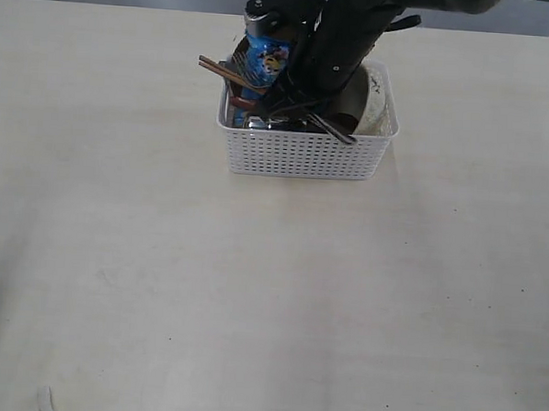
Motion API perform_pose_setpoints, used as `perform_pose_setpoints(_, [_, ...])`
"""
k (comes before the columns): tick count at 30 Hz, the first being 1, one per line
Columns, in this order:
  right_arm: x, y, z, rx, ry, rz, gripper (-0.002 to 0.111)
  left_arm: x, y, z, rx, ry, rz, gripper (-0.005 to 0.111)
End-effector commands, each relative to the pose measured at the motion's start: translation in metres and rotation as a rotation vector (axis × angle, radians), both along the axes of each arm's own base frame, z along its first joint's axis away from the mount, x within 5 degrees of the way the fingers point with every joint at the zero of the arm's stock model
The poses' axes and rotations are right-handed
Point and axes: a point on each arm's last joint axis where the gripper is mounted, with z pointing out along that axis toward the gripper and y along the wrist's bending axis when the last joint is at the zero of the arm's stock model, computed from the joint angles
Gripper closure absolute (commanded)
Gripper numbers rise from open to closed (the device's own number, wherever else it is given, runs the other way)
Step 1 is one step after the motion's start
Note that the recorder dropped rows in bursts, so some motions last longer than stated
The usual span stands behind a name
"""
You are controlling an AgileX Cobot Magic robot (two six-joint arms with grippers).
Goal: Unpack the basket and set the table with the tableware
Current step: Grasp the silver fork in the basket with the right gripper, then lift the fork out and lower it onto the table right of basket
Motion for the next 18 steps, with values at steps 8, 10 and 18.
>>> perform_pose_setpoints(8, [-0.004,-0.002,0.027,0.027,-0.058,0.01,0.109,0.0,0.0,0.001,-0.001,-0.013,0.005,0.107])
perform_pose_setpoints(10, [-0.005,-0.003,0.036,0.038,-0.077,0.01,0.109,0.0,0.0,0.001,-0.001,-0.013,0.005,0.107])
perform_pose_setpoints(18, [-0.021,-0.011,0.079,0.063,-0.114,0.017,0.109,0.0,0.0,0.001,-0.001,-0.013,0.005,0.107])
